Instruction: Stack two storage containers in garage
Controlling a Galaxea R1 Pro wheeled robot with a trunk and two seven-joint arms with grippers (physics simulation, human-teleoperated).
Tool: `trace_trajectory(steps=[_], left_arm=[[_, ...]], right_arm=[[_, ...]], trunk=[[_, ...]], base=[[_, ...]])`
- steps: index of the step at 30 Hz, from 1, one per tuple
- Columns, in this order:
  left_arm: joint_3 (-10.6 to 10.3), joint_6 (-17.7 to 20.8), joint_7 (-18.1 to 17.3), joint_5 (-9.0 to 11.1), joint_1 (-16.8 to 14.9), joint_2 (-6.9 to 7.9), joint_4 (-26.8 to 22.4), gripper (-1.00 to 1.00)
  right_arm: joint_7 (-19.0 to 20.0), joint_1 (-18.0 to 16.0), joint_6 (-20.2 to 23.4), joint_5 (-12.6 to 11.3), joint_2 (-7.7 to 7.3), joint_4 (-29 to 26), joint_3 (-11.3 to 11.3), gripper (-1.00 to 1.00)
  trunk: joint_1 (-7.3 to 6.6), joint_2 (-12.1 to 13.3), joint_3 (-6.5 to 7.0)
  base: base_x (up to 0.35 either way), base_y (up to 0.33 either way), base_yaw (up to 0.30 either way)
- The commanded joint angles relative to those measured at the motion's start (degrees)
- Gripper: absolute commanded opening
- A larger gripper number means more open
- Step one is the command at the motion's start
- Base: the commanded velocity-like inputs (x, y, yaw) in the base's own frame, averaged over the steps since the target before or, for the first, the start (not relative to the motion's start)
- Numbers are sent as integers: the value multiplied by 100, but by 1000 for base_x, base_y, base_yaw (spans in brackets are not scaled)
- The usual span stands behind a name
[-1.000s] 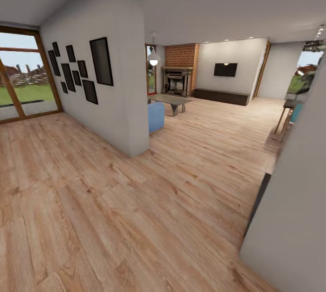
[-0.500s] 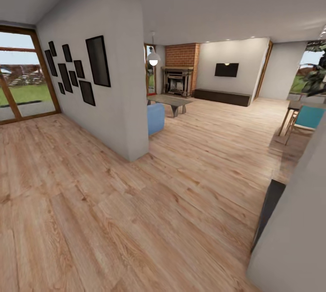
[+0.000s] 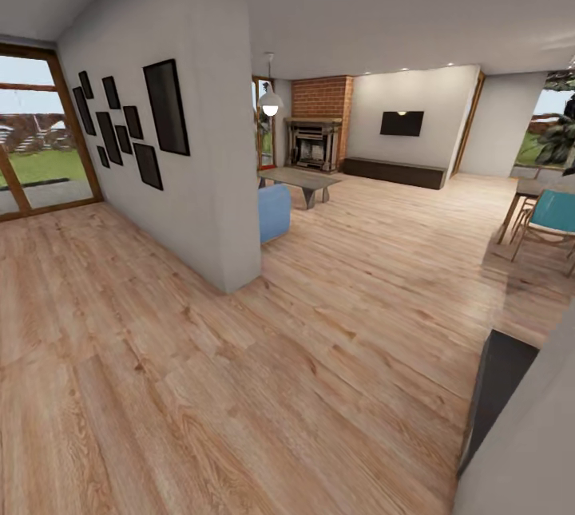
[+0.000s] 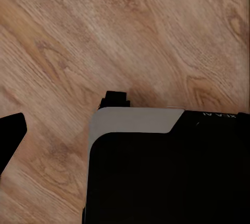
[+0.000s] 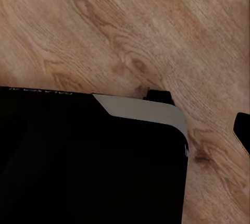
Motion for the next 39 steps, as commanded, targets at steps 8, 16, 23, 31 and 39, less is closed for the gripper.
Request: trace_trajectory(steps=[8,16,23,31,39], left_arm=[[11,20,14,35,-4,-3,-2,100],[11,20,14,34,-4,-3,-2,100],[11,20,14,22,-4,-10,-2,100],[11,20,14,10,-4,-8,-2,100],[11,20,14,9,-4,-3,-2,100]], right_arm=[[-8,-6,-28,-42,4,16,48,100],[-8,-6,-28,-41,9,17,48,100],[-8,-6,-28,-42,13,16,48,100],[-8,-6,-28,-50,11,18,45,100],[-8,-6,-28,-49,13,16,39,100]], trunk=[[4,-4,-7],[4,-4,-7],[4,-4,-7],[4,-4,-7],[4,-4,-7]], base=[[322,0,0],[322,0,0],[322,0,0],[322,0,0],[322,0,-145]])
